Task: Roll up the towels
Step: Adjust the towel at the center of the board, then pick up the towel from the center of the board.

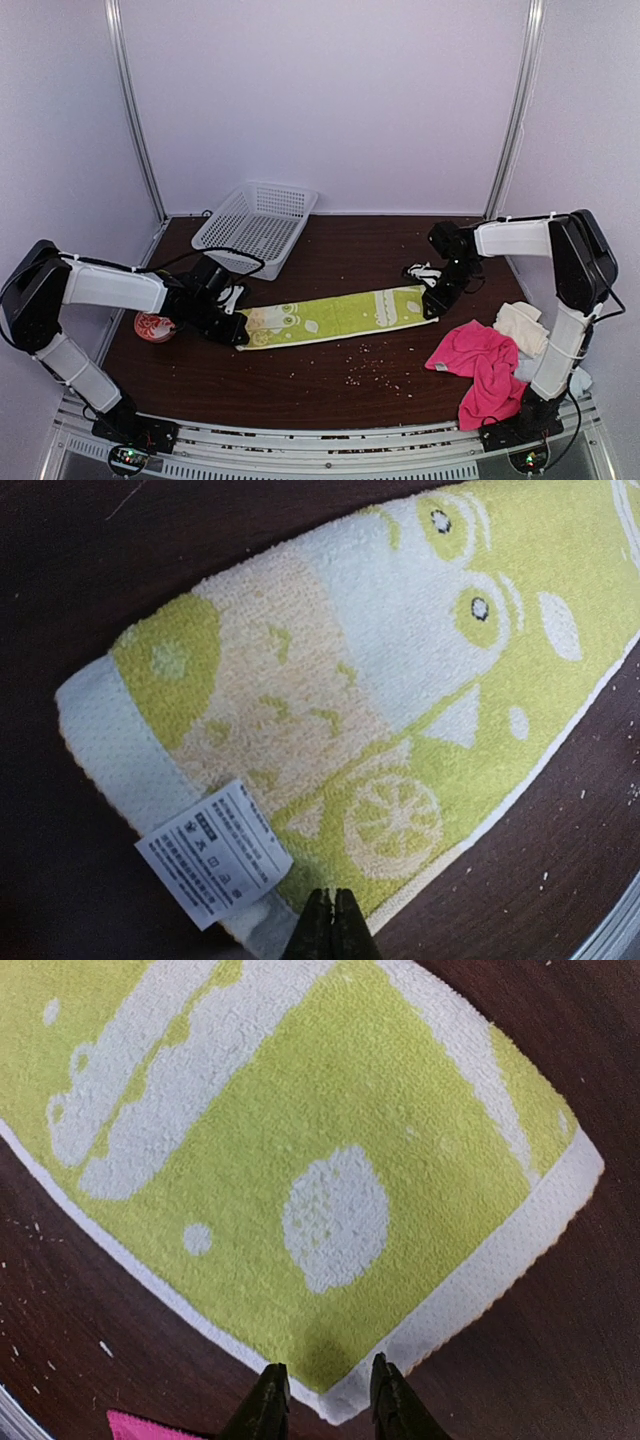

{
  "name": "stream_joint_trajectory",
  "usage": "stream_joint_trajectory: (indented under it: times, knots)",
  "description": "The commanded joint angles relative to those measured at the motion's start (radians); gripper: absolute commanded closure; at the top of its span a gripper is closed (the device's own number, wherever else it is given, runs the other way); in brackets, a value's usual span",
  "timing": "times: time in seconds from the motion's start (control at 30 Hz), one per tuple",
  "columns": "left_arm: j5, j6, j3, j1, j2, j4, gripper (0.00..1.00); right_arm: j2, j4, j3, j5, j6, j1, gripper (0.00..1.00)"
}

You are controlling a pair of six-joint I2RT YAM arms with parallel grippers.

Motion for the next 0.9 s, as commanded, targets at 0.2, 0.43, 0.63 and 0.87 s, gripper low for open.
stream_joint_trajectory:
  times: [0.2,0.43,0.63,0.87]
  knots:
    - [-0.157,0.049,-0.085,0.0,-0.131,0.068,0.64,-0.136,0.008,0.013,-0.049,0.053,-0.028,0.6]
    - [-0.177,-0.006,-0.063,-0.001,-0.1,0.038,0.63,-0.007,-0.022,0.126,-0.033,0.091,-0.047,0.59]
    - [-0.196,-0.046,-0.094,-0.001,-0.099,0.035,0.62,0.025,-0.016,0.134,0.014,0.12,-0.049,0.59]
    - [-0.216,-0.041,-0.098,0.0,-0.09,0.026,0.64,0.059,0.013,0.098,0.017,0.137,-0.055,0.59]
